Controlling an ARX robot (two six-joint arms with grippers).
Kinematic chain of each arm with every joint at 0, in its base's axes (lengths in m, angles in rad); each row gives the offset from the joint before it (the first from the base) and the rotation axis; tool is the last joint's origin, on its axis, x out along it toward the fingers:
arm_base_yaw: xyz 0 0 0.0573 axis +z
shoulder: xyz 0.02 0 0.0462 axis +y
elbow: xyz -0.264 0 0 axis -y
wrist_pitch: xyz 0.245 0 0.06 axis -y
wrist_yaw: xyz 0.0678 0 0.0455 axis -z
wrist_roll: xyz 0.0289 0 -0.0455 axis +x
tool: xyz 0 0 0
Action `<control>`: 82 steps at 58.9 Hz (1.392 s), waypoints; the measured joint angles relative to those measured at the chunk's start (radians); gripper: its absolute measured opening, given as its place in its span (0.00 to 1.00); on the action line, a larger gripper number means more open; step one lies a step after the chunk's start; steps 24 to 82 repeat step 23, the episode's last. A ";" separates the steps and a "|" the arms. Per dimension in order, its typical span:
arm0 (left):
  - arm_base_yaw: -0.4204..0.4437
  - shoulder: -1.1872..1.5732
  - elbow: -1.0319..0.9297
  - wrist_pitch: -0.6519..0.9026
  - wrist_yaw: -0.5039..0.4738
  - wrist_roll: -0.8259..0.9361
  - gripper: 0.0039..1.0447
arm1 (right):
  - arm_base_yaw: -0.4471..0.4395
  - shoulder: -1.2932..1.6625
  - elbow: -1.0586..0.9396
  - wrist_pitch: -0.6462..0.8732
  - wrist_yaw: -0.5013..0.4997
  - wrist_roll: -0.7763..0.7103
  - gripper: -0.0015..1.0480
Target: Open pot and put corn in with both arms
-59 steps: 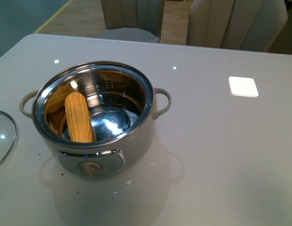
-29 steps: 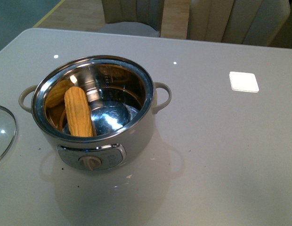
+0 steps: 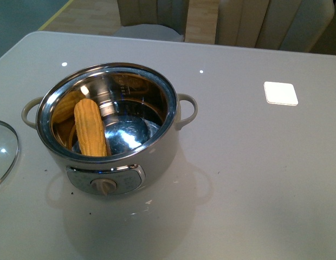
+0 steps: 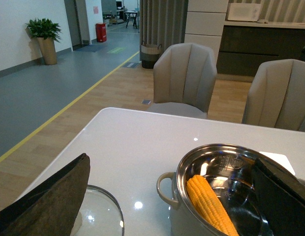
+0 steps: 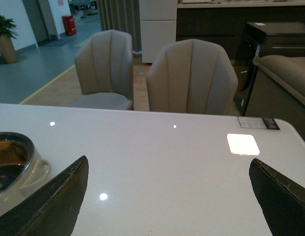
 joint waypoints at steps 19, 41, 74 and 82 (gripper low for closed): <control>0.000 0.000 0.000 0.000 0.000 0.000 0.94 | 0.000 0.000 0.000 0.000 0.000 0.000 0.92; 0.000 0.000 0.000 0.000 0.000 0.000 0.94 | 0.000 0.000 0.000 0.000 0.000 0.000 0.92; 0.000 0.000 0.000 0.000 0.000 0.000 0.94 | 0.000 0.000 0.000 0.000 0.000 0.000 0.92; 0.000 0.000 0.000 0.000 0.000 0.000 0.94 | 0.000 0.000 0.000 0.000 0.000 0.000 0.92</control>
